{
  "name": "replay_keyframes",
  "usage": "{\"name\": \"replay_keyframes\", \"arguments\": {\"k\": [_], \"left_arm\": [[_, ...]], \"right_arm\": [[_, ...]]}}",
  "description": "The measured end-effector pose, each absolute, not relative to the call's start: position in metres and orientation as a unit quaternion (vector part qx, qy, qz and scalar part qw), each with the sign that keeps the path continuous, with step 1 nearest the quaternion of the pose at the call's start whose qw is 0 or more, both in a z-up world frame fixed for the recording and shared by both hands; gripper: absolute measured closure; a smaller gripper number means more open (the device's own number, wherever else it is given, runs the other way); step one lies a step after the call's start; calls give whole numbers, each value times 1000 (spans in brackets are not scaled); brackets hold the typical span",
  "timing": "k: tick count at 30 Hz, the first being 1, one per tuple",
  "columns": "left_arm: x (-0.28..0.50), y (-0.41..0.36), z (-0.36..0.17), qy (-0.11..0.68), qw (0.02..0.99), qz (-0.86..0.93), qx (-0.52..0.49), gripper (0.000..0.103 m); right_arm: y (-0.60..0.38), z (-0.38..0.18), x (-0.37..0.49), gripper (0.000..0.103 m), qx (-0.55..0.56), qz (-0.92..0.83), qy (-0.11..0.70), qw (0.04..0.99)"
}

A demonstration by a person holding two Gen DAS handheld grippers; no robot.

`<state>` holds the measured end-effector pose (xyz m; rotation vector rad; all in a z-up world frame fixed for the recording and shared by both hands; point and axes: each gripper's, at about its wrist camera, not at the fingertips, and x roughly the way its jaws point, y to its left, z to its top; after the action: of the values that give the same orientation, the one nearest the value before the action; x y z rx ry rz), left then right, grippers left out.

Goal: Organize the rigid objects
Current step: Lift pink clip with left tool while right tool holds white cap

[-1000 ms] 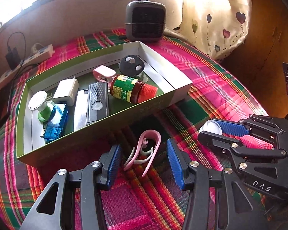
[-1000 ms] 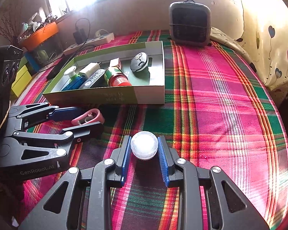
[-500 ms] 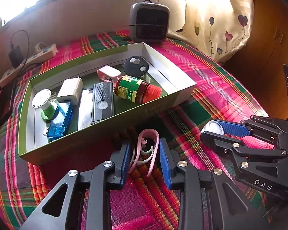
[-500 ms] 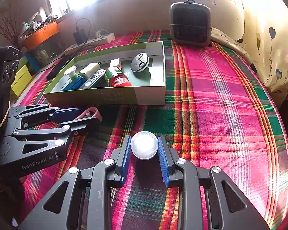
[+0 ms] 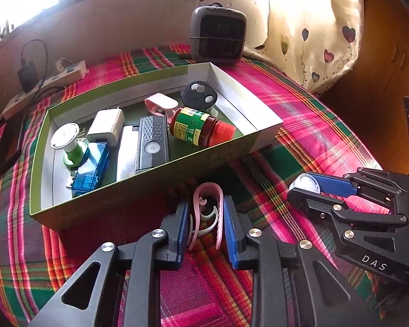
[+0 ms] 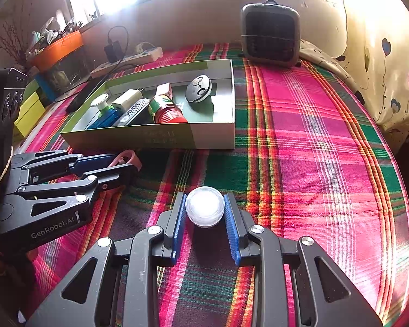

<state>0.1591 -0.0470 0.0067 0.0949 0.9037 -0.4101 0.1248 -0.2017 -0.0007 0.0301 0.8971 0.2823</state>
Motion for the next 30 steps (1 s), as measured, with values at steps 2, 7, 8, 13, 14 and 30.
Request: {"name": "replay_keyframes", "arguments": {"k": [2, 7, 8, 13, 14, 30], "left_arm": [[158, -45, 8, 432, 880, -193, 44, 81], [155, -43, 9, 429, 882, -189, 40, 81], [155, -43, 10, 429, 883, -188, 40, 81], [153, -41, 10, 428, 884, -186, 36, 81], [152, -40, 11, 427, 884, -185, 36, 81], [142, -34, 15, 420, 890, -175, 33, 81]], "right_arm": [[-202, -1, 125, 75, 15, 136, 432, 891], [-201, 0, 125, 75, 15, 137, 431, 892], [-201, 0, 125, 75, 14, 138, 431, 892], [-200, 1, 124, 75, 13, 139, 429, 892], [-199, 2, 123, 75, 13, 139, 429, 893], [-194, 4, 116, 75, 9, 144, 423, 895]]}}
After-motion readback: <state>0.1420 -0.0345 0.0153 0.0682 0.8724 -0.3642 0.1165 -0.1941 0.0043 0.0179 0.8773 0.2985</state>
